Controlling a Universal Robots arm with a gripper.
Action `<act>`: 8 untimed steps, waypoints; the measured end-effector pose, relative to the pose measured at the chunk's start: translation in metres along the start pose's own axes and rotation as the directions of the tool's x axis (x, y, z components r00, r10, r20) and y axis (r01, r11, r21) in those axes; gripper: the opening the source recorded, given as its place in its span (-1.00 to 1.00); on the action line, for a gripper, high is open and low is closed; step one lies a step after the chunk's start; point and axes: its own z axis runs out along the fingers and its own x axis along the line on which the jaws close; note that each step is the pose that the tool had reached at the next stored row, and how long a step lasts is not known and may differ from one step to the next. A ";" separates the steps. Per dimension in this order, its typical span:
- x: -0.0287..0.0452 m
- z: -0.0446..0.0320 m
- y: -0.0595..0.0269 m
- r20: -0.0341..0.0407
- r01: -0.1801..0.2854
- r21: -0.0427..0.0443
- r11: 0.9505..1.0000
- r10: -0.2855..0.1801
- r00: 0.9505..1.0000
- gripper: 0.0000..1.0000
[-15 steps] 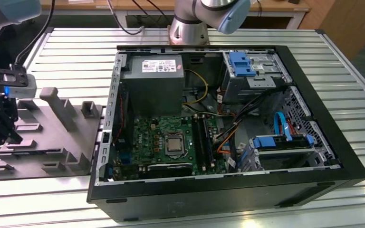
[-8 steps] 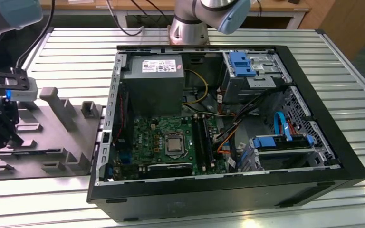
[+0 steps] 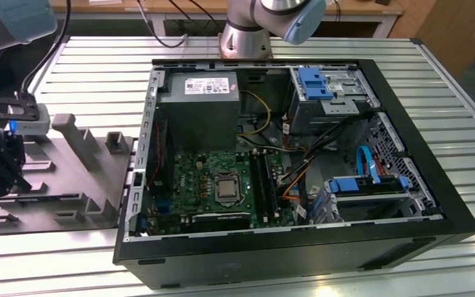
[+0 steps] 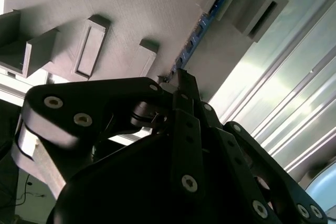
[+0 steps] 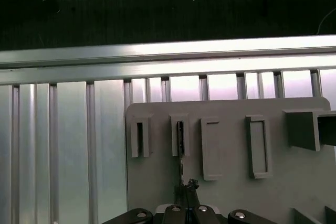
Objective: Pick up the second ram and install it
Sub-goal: 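Pick up the second ram and move it above second insertion slot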
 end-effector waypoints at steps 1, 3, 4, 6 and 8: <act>0.0001 0.0007 0.0000 0.000 0.004 0.000 1.000 -0.004 1.000 -0.80; 0.0003 0.0026 0.0000 0.000 0.010 0.000 1.000 -0.010 1.000 -0.80; 0.0005 0.0035 -0.0001 -0.001 0.013 0.000 1.000 -0.013 1.000 -0.80; 0.0010 0.0053 -0.0002 -0.001 0.019 0.000 1.000 -0.019 1.000 -0.80; 0.0017 0.0066 -0.0004 -0.001 0.025 0.000 1.000 -0.025 1.000 -0.80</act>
